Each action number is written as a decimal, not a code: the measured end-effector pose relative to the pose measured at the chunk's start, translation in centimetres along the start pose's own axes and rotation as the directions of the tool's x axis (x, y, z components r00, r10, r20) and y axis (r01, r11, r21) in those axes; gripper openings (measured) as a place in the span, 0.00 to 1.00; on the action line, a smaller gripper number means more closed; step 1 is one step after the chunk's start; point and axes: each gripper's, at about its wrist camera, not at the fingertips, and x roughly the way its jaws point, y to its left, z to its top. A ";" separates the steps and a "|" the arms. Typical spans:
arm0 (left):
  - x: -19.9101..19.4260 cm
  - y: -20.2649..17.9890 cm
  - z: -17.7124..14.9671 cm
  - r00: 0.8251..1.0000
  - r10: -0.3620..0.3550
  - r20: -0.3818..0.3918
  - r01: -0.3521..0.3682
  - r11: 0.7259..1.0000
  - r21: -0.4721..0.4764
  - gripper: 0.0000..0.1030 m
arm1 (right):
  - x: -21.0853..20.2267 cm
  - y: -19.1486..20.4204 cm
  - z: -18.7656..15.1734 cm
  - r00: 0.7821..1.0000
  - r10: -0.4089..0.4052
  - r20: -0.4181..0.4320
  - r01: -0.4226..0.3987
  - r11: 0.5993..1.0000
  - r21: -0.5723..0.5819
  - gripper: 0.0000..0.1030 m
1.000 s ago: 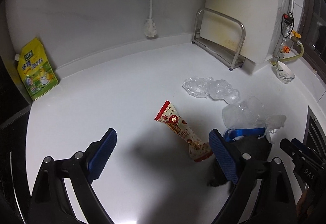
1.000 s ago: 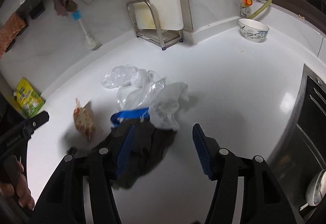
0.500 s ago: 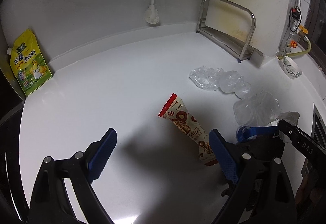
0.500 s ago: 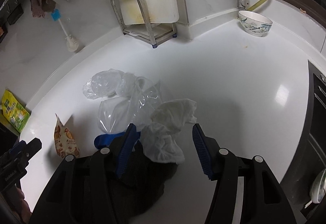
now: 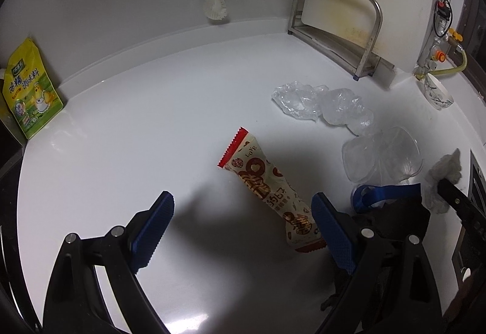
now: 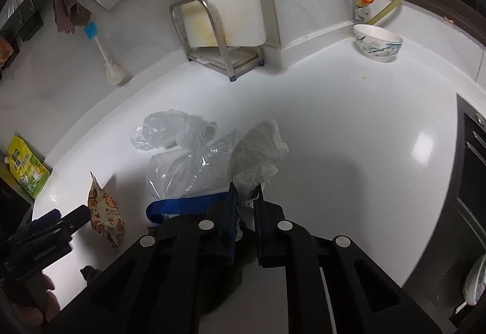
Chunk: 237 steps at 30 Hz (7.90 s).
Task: Collect trash
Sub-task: 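Close the right tool on the white tissue beside the blue strap, then grasp the red-and-white snack wrapper with the left tool while the right tool holds the tissue, then carry the tissue and wrapper over the bin and open both tools, then move both tools back to the counter toward the dark grey cloth, then grasp the dark grey cloth with the left tool, then grasp the blue strap by its white buckle with the right tool while the left tool holds the cloth, then lift the cloth and blue strap and carry them over the bin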
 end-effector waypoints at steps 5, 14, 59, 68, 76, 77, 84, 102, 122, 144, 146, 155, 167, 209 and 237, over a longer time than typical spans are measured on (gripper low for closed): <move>2.0 -0.5 -0.4 0.999 0.038 -0.014 -0.038 0.999 -0.006 0.88 | -1.1 -0.8 -0.7 1.000 -0.013 0.004 0.013 1.000 0.024 0.10; 3.1 -0.8 -0.4 1.000 0.011 -0.017 -0.012 0.999 -0.033 0.65 | -2.3 -1.4 -1.6 1.000 -0.025 0.015 0.025 0.999 0.043 0.10; -15.6 -3.1 -11.1 0.994 -0.063 0.089 0.059 0.997 0.051 0.13 | -16.2 -2.5 -11.9 0.992 0.120 -0.030 -0.122 0.989 -0.082 0.10; -19.8 -7.1 -17.8 0.994 -0.093 0.063 0.087 0.992 0.093 0.13 | -19.7 -5.7 -17.7 0.986 0.131 -0.101 -0.144 0.981 -0.128 0.10; -20.5 -10.4 -23.4 0.991 -0.130 -0.010 0.130 0.982 0.134 0.13 | -20.3 -8.3 -22.1 0.974 0.139 -0.181 -0.166 0.976 -0.143 0.10; -20.2 -10.8 -24.0 0.990 -0.136 -0.028 0.139 0.981 0.138 0.13 | -20.1 -8.5 -22.4 0.971 0.141 -0.193 -0.170 0.975 -0.140 0.10; -17.0 -13.0 -27.5 0.980 -0.145 -0.135 0.167 0.971 0.170 0.13 | -17.9 -9.3 -25.2 0.943 0.156 -0.293 -0.200 0.971 -0.129 0.10; -15.0 -11.5 -29.4 0.981 -0.064 -0.181 0.083 0.992 0.097 0.62 | -16.5 -10.3 -26.4 0.933 0.159 -0.323 -0.210 0.969 -0.131 0.36; -19.0 -9.8 -24.6 0.997 -0.061 -0.051 0.063 0.997 0.039 0.69 | -19.1 -10.0 -22.6 0.952 0.177 -0.249 -0.213 0.969 -0.127 0.38; -14.7 -6.0 -11.6 0.997 -0.056 0.057 0.057 0.998 -0.007 0.78 | -14.9 -5.2 -11.3 0.983 0.149 -0.108 -0.161 0.980 -0.117 0.44; -13.1 -6.3 -10.5 0.997 -0.065 0.051 0.066 0.998 -0.005 0.78 | -14.2 -5.4 -11.0 0.985 0.135 -0.110 -0.146 0.984 -0.098 0.44; -7.1 -9.0 -8.0 0.995 -0.096 0.026 0.095 0.995 0.017 0.83 | -12.6 -7.0 -10.6 0.991 0.070 -0.114 -0.070 0.998 0.001 0.44; -2.2 -9.9 -6.3 0.991 -0.135 -0.020 0.136 0.990 0.028 0.42 | -11.4 -7.4 -10.6 0.993 0.012 -0.120 -0.004 0.998 0.065 0.44; -4.0 5.9 -6.2 0.996 -0.087 -0.038 0.089 0.994 0.065 0.08 | 4.4 7.3 -3.0 0.970 0.077 -0.231 -0.128 0.968 -0.217 0.60; -9.7 3.8 -3.7 0.981 -0.182 0.070 0.175 0.980 0.090 0.06 | -2.8 6.7 -4.8 0.984 0.140 -0.112 -0.155 0.978 -0.143 0.18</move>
